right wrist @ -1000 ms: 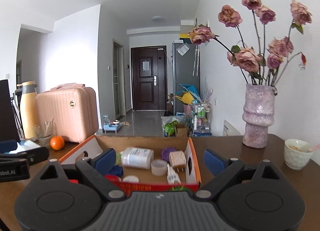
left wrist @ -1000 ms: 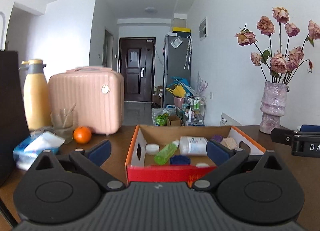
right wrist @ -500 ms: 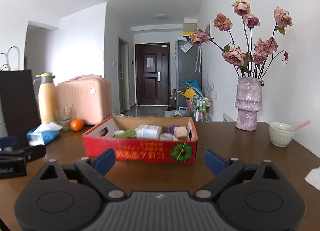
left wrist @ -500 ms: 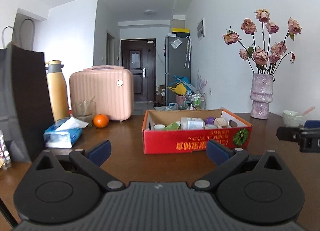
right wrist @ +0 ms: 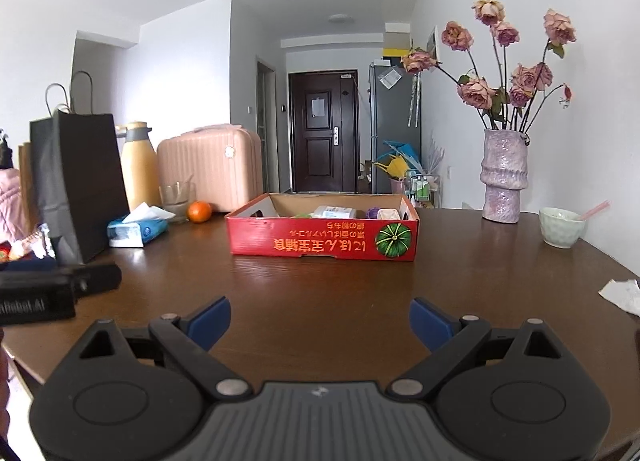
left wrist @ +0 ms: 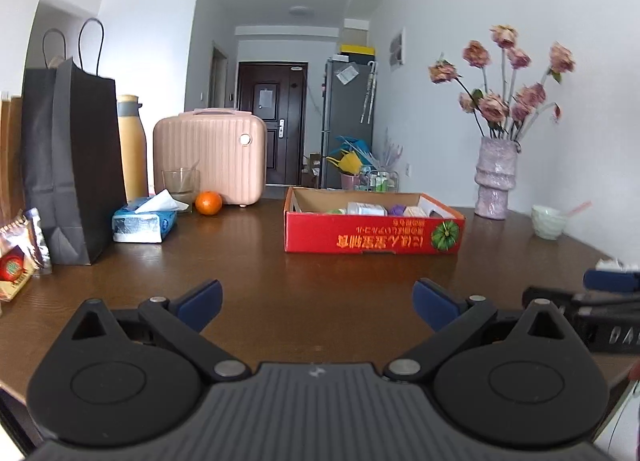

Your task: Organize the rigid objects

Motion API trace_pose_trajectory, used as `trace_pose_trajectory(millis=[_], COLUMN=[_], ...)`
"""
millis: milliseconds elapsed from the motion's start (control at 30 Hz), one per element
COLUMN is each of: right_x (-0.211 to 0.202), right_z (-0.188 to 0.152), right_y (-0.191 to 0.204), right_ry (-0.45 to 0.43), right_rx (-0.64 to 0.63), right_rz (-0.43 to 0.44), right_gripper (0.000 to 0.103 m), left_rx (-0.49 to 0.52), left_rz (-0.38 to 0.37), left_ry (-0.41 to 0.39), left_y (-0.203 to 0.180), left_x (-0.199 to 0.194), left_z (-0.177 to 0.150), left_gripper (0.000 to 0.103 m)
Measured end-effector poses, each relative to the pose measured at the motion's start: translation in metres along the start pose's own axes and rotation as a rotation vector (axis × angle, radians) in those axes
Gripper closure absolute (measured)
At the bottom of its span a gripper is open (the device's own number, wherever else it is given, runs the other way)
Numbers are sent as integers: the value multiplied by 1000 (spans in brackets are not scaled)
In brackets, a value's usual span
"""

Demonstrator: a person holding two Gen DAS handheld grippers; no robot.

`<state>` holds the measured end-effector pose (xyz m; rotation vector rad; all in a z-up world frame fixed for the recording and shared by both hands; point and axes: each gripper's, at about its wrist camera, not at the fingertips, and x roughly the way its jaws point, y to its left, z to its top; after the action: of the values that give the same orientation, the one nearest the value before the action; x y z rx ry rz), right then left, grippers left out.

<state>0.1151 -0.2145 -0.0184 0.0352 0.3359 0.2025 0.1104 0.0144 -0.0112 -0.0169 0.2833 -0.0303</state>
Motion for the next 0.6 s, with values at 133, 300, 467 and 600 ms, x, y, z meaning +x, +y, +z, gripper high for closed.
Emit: trace_pose_trajectory(millis=[133,300,467,600], right_x=[-27,-60,-75,-78], right_z=[-12,-17,-19,-16], right_y=[7,14,23,28], right_ry=[-3,3,-23,-37], right_rx=[28,8,-4,-13], right_rz=[-7,-62,-65,-60], right_gripper=[7,5,0,0], left_rx=[-7,13,5,-16], left_rz=[35,9,30,24], left_ry=[2,19,-3,-33], left_y=[2,3,7,8], left_x=[-26,-51,-75,-81], left_z=[-12,-16,-19,-12], left_gripper=[0,0,0,0])
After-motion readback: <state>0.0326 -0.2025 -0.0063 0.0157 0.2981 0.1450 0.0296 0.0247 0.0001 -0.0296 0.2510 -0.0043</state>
